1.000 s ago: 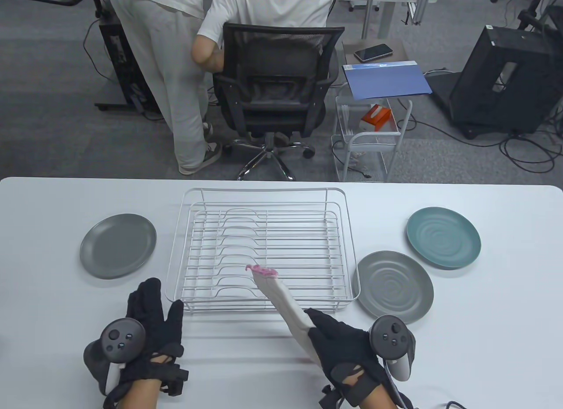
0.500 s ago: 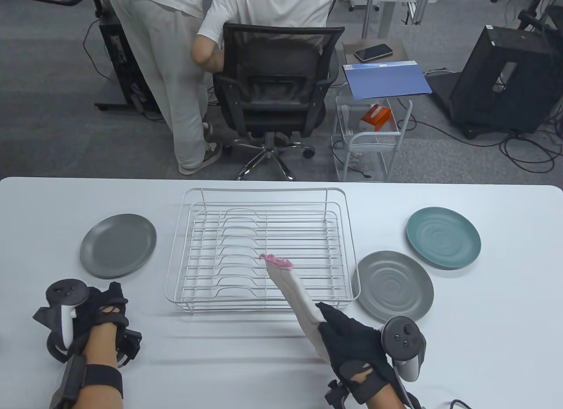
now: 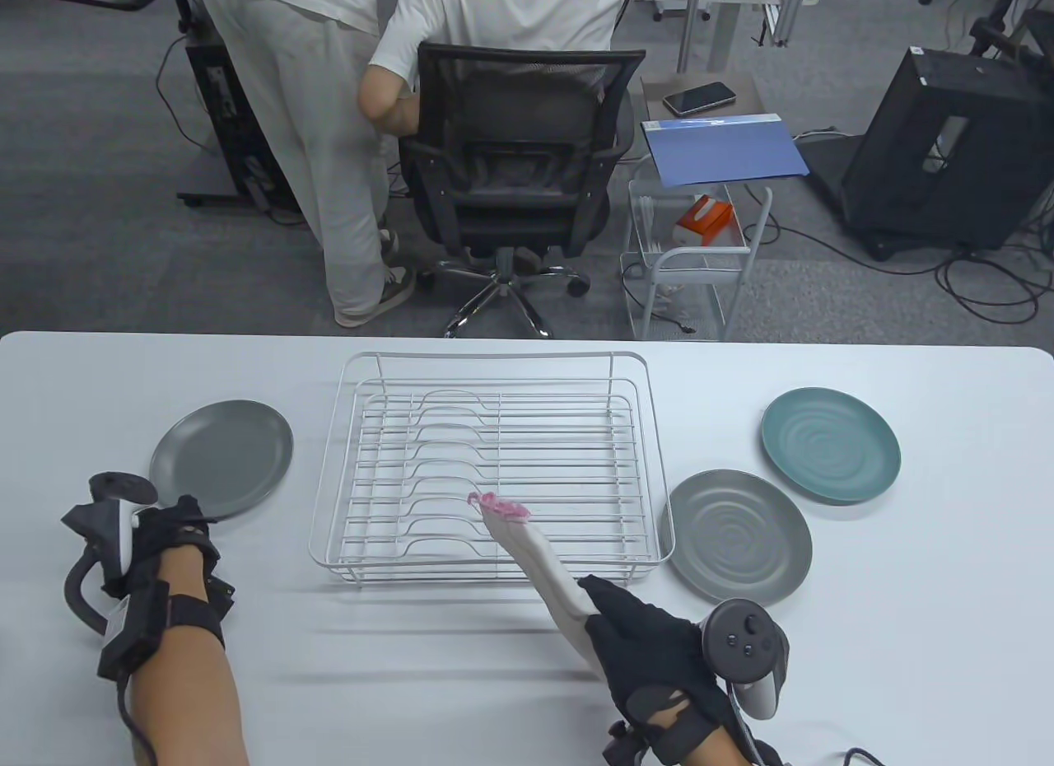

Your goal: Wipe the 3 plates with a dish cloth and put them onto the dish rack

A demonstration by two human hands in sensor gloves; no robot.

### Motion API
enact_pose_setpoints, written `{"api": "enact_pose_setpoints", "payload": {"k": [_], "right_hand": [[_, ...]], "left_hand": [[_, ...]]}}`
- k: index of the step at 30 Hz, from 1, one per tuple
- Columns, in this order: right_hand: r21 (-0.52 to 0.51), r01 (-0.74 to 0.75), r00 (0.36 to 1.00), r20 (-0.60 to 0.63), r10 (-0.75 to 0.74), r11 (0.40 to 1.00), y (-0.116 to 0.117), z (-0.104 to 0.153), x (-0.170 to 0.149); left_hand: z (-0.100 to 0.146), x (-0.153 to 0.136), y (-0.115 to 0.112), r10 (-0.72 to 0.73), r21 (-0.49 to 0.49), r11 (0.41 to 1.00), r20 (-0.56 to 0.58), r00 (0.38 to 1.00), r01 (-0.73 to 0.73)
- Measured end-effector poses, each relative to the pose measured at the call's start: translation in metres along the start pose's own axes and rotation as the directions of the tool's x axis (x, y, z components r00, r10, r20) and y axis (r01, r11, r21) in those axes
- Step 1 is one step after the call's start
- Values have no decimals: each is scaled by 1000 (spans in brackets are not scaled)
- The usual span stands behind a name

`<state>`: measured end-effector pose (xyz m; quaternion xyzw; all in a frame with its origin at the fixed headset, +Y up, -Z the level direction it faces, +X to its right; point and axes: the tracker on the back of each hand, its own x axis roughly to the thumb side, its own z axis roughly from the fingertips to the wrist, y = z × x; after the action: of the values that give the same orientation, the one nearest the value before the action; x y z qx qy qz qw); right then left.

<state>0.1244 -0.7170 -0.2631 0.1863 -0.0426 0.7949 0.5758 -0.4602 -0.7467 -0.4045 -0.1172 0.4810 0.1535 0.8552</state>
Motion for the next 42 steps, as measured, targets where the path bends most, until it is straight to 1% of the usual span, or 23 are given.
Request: {"api": "enact_pose_setpoints", "payload": {"k": [3,6,7,9,10,12,15,17,18,20,21,23,24,25,27,29,31,32,34,36,39,41,42], "right_hand": [[4,-16,1000,1,16,1000,0,0,0],[1,-12,1000,-6,12,1000,0,0,-1],[2,-16,1000,-12,16,1000,0,0,-2],[4,-20,1000,-19,20,1000,0,0,-4],[4,-20,1000,-22,20,1000,0,0,-4],[3,-20,999,-27,20,1000,0,0,-6],[1,-24,999,-34,24,1000,0,0,-6],[-1,-23,999,-37,23,1000,0,1,-6],[-2,-20,999,-38,20,1000,0,1,-5],[-3,-13,999,-40,12,1000,0,1,-6],[-2,-5,999,-41,5,1000,1,1,-6],[-3,12,999,-45,-12,1000,1,1,-5],[-5,17,999,-44,-17,1000,1,1,-5],[-4,27,999,-46,-27,1000,2,1,-5],[-10,45,998,-44,-45,999,2,1,-5],[-14,68,997,-42,-68,998,2,1,-5],[-25,109,993,-36,-109,994,2,2,-4],[-31,119,992,-36,-120,992,2,2,-4],[-49,148,988,-33,-150,988,2,3,-3],[-67,168,985,-32,-170,983,2,4,-3],[-111,194,980,-16,-197,975,2,6,-1],[-145,207,978,3,-209,968,1,8,1],[-153,207,978,12,-207,966,1,9,3]], "left_hand": [[-5,9,-2,-3,-25,1000,-42,999,2],[-10,12,-3,-61,-36,998,-88,994,58],[-12,14,-4,-54,-27,998,-80,995,52],[-15,12,-4,-49,-50,998,-97,994,44],[-17,12,-4,-21,-49,999,-85,996,17],[-19,7,-6,38,-87,995,-87,995,-46],[-20,-2,-7,127,-98,986,-76,989,-134],[-18,-8,-8,213,-108,970,-64,975,-219],[-16,-12,-8,276,-107,954,-55,960,-281],[-14,-19,-10,402,-145,904,-30,915,-402],[-12,-23,-11,485,-164,860,-34,874,-484],[-8,-29,-11,580,-184,800,-10,815,-572],[-5,-30,-11,606,-170,783,-8,796,-598],[-2,-32,-9,629,-171,769,25,777,-616],[7,-35,-5,671,-180,736,65,738,-653],[19,-36,0,724,-192,687,112,680,-700],[36,-36,6,809,-235,587,164,564,-774],[41,-36,8,829,-254,559,173,532,-789],[64,-32,15,881,-333,473,207,426,-816],[85,-28,22,888,-371,454,260,378,-810],[128,-20,28,877,-460,466,354,326,-756],[162,-14,24,866,-542,488,400,300,-685],[173,-12,22,858,-557,502,420,296,-662]]}}
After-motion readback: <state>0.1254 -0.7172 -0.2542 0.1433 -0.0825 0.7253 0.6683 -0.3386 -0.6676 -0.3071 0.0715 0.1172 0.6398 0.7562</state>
